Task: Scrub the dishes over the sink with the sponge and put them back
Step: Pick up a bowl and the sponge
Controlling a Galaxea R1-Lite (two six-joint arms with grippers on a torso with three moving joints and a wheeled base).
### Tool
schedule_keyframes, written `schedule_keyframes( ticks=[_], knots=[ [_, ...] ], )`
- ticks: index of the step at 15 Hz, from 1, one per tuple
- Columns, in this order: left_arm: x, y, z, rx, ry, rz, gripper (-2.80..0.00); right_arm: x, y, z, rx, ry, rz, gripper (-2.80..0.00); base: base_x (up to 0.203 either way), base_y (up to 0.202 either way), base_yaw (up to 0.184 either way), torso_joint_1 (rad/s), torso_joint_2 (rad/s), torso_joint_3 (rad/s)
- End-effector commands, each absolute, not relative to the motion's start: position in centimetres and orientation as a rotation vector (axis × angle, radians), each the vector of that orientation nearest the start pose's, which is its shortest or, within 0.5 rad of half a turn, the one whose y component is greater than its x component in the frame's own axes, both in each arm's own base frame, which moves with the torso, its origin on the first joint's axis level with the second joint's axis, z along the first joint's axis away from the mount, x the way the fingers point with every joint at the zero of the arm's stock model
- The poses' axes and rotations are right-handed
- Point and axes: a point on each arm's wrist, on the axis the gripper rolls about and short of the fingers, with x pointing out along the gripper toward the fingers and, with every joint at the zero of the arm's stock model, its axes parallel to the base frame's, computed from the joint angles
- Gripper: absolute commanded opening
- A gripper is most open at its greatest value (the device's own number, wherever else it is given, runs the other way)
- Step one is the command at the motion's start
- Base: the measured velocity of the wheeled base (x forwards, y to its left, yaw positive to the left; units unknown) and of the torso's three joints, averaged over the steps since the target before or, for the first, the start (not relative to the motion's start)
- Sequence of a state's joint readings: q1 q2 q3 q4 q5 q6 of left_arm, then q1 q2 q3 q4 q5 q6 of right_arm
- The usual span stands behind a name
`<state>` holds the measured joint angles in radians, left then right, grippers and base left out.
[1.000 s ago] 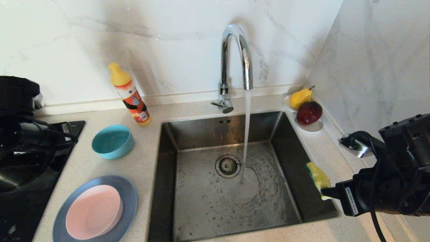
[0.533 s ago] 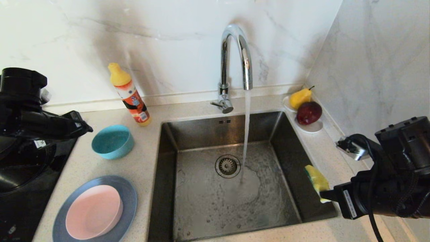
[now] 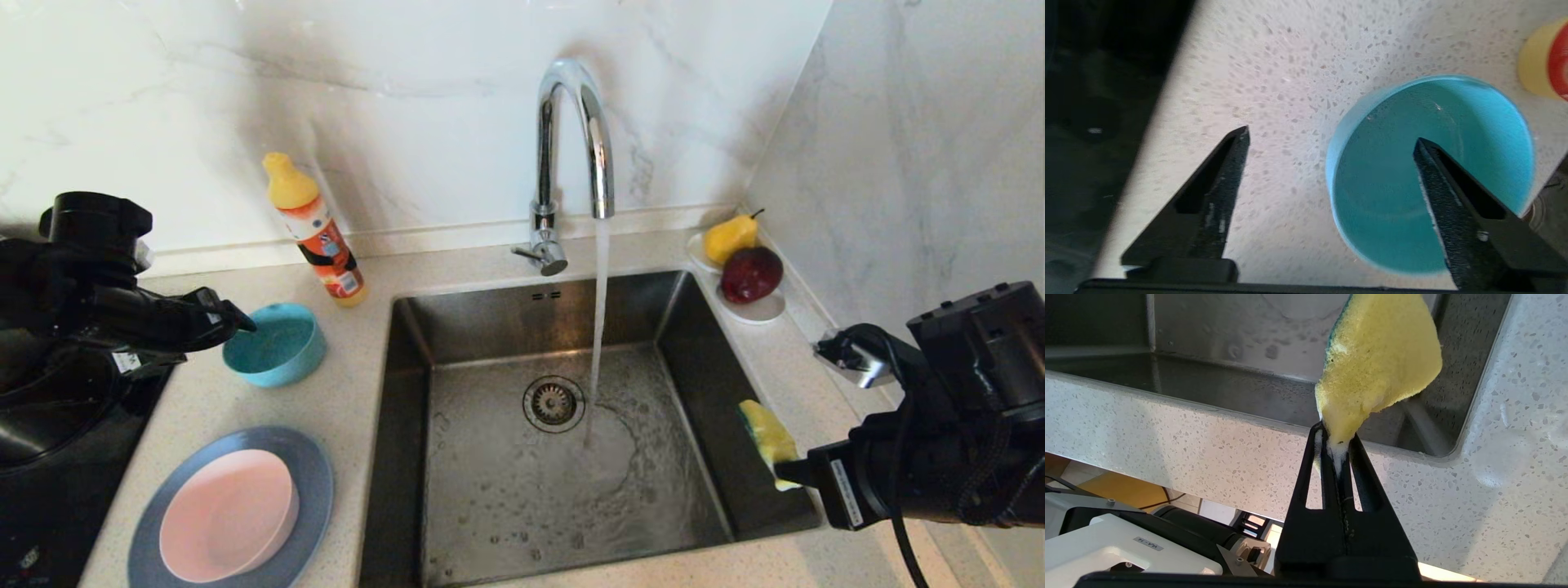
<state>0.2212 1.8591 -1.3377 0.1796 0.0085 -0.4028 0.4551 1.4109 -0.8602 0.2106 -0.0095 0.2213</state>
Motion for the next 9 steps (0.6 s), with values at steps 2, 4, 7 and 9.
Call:
schedule_keyframes(
  ticks=[2, 4, 7, 9],
  knots=[
    [35.2, 7.7, 18.9, -0.472, 0.676, 0.360, 0.00, 19.5, 9.5, 19.5, 0.028, 0.803, 0.336, -2.80, 0.000, 0.000, 0.000, 0.000, 0.00, 0.000],
    [35.8, 7.7, 18.4, -0.481, 0.687, 0.364, 0.00, 19.6, 9.6, 19.6, 0.028, 0.800, 0.338, -2.80, 0.000, 0.000, 0.000, 0.000, 0.00, 0.000],
    [36.7, 7.9, 17.8, -0.483, 0.705, 0.367, 0.00, 19.5, 9.7, 19.6, 0.026, 0.802, 0.344, -2.80, 0.000, 0.000, 0.000, 0.000, 0.00, 0.000],
    [37.2, 7.9, 17.9, -0.486, 0.733, 0.370, 0.00, 19.5, 9.8, 19.5, 0.026, 0.803, 0.344, -2.80, 0.000, 0.000, 0.000, 0.000, 0.00, 0.000]
  ],
)
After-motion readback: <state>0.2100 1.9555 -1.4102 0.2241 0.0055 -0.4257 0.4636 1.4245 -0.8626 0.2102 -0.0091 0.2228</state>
